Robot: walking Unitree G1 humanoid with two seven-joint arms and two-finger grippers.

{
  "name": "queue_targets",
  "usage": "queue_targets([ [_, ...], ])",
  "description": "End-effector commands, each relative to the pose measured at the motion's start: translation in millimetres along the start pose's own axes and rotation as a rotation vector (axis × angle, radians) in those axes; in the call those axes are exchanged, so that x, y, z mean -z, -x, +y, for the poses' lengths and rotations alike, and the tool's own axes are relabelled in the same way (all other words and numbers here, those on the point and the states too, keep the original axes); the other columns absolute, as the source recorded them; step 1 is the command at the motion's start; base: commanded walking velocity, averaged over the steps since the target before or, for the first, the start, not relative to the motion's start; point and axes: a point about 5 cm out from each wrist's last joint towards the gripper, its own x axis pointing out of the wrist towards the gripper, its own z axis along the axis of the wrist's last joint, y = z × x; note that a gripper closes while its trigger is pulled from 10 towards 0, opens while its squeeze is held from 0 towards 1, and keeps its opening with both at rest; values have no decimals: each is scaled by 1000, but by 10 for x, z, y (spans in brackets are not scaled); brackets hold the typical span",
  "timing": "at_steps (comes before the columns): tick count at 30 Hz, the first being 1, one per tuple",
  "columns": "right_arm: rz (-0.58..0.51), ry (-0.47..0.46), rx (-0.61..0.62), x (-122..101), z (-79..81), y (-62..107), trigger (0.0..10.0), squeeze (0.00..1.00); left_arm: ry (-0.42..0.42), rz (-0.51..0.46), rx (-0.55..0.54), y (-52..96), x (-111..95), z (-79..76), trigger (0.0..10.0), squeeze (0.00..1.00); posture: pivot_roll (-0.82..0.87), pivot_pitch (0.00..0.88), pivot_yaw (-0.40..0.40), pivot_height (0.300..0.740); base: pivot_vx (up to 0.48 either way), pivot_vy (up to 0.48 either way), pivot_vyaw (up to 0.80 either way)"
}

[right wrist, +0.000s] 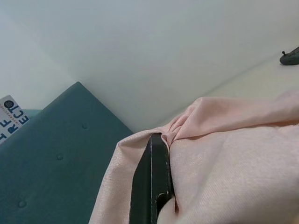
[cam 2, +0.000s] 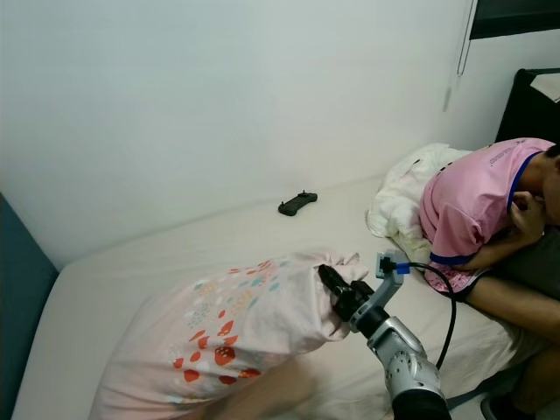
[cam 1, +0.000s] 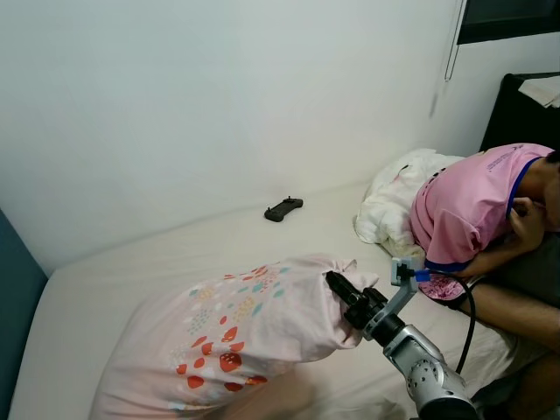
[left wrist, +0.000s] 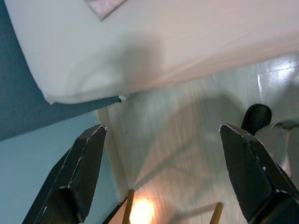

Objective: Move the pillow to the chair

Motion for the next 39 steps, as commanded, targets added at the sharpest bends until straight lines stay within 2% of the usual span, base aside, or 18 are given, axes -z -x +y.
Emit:
queue_targets([
  [1, -38, 15, -29, -59, 41, -36, 10000, 0, -12, 8, 0, 2, 35, 18, 10000, 0, -121, 30, 9, 740, 0, 0, 0],
  [6, -31, 23, -32, -55, 48, -50, 10000, 0, -5, 6, 1, 1, 25, 11, 10000, 0, -124, 26, 6, 740, 0, 0, 0],
  [9, 60, 88, 91, 130, -56, -28, 10000, 0, 29, 9, 0, 0, 23, 15, 10000, 0, -127, 26, 3, 740, 0, 0, 0],
  [11, 60, 88, 91, 130, -56, -28, 10000, 0, 29, 9, 0, 0, 23, 15, 10000, 0, -127, 26, 3, 740, 0, 0, 0],
  [13, 159, 135, 123, 328, -78, 21, 10000, 0, 31, 11, 1, 0, 21, 16, 10000, 0, -124, 20, -2, 740, 0, 0, 0],
  [17, 212, 144, 99, 494, -16, 31, 10000, 0, 15, 8, 5, -2, 11, 18, 10000, 0, -120, 17, -4, 740, 0, 0, 372],
  [20, 215, 136, 69, 525, 35, 0, 10000, 0, -7, 3, 18, -1, 10, 9, 10000, 0, -121, 16, 0, 740, 0, 0, 744],
  [27, 198, 141, 42, 500, 61, -44, 10000, 0, 1, -2, 58, 4, 15, -33, 10000, 0, -121, 11, -1, 740, 0, 0, 743],
  [39, 155, 156, -59, 455, 204, -154, 10000, 0, -8, 6, 82, 8, 25, -71, 10000, 0, -120, 8, -6, 740, 0, -447, 742],
])
